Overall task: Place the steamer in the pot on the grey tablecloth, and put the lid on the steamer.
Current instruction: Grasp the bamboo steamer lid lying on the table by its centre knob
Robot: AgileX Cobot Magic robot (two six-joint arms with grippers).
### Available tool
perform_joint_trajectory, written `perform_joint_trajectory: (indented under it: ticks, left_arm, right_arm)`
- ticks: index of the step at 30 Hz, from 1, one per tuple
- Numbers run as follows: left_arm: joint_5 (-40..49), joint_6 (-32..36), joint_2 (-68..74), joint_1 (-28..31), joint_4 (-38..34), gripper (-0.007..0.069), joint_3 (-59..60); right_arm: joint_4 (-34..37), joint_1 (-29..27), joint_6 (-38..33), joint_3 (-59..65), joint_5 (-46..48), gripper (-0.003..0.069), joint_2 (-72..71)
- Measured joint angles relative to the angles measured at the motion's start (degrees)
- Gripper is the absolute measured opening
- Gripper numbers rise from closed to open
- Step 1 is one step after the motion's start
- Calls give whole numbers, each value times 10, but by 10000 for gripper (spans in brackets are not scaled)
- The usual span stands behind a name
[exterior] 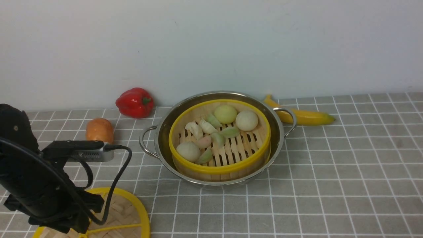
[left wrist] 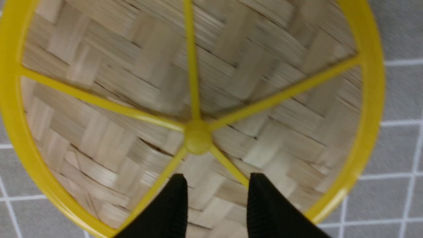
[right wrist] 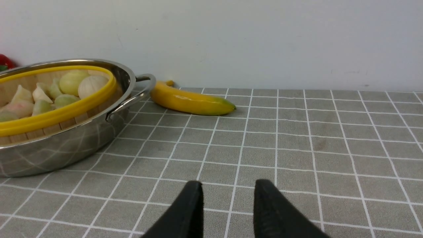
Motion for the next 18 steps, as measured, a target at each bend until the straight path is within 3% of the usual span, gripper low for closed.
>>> perform_joint_trajectory:
  ticks: [5, 18]
  left_arm:
    - [-28, -24, 4, 0, 29, 243, 0]
    - [-44, -30, 49, 0, 11, 243, 0]
  right_arm:
    - [0, 0, 0, 0, 0, 240, 0]
    - [0, 0, 1, 0, 0, 240, 0]
